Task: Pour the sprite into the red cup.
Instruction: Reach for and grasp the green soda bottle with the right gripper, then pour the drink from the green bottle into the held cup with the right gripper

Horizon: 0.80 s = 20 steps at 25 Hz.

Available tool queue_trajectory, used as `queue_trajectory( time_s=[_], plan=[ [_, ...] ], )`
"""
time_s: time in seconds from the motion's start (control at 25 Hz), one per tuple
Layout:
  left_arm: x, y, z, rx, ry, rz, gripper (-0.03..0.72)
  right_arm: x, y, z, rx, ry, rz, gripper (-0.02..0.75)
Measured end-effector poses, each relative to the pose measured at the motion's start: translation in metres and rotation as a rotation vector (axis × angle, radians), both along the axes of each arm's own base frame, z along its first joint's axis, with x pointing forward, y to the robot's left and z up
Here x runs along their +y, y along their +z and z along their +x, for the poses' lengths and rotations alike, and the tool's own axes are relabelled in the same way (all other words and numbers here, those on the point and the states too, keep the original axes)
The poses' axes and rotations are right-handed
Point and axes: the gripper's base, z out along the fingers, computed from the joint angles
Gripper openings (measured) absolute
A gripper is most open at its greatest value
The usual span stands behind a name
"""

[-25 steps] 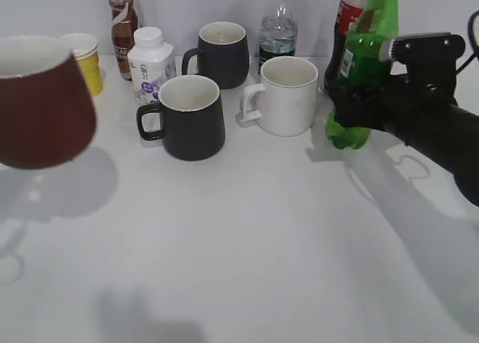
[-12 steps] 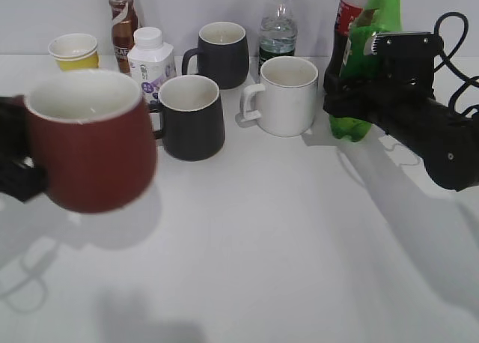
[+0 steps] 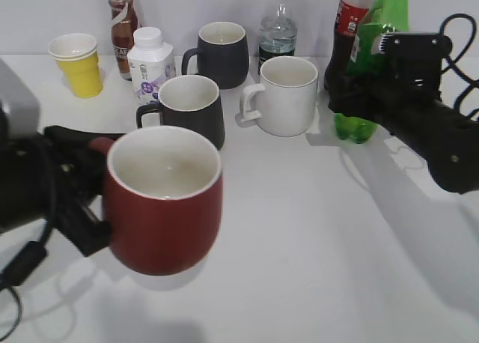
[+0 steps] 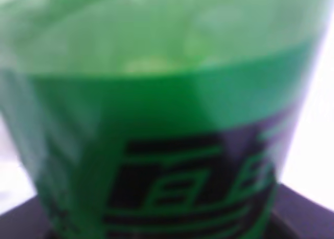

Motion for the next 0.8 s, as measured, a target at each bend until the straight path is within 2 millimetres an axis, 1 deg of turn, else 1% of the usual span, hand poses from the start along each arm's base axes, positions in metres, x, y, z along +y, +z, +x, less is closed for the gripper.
queue_trajectory(
  time_s=[0.08,0.24,0.32,0.44,0.56,0.64,0.8],
  plan=[
    [-0.005,-0.006,0.003,0.001,-0.012,-0.003,0.076,-0.003,0.006,-0.009,0.004,0.000,-0.001,0.434],
    [-0.016,-0.017,0.013,0.005,-0.026,-0.005,0.076,-0.008,0.031,-0.032,-0.056,0.042,-0.068,0.433],
    [-0.024,-0.019,0.022,0.007,-0.037,0.007,0.076,-0.008,0.045,-0.046,-0.108,0.097,-0.123,0.431],
    [-0.037,-0.021,0.036,0.001,-0.059,0.024,0.076,-0.002,0.060,-0.057,-0.173,0.215,-0.219,0.431],
    [-0.050,-0.026,0.051,0.003,-0.065,0.029,0.076,0.004,0.065,-0.061,-0.210,0.309,-0.286,0.431],
    [-0.058,-0.031,0.059,0.012,-0.069,0.040,0.076,0.008,0.066,-0.060,-0.211,0.347,-0.335,0.431],
    [-0.069,-0.035,0.073,0.012,-0.071,0.042,0.076,0.010,0.069,-0.054,-0.228,0.384,-0.478,0.430]
  ],
)
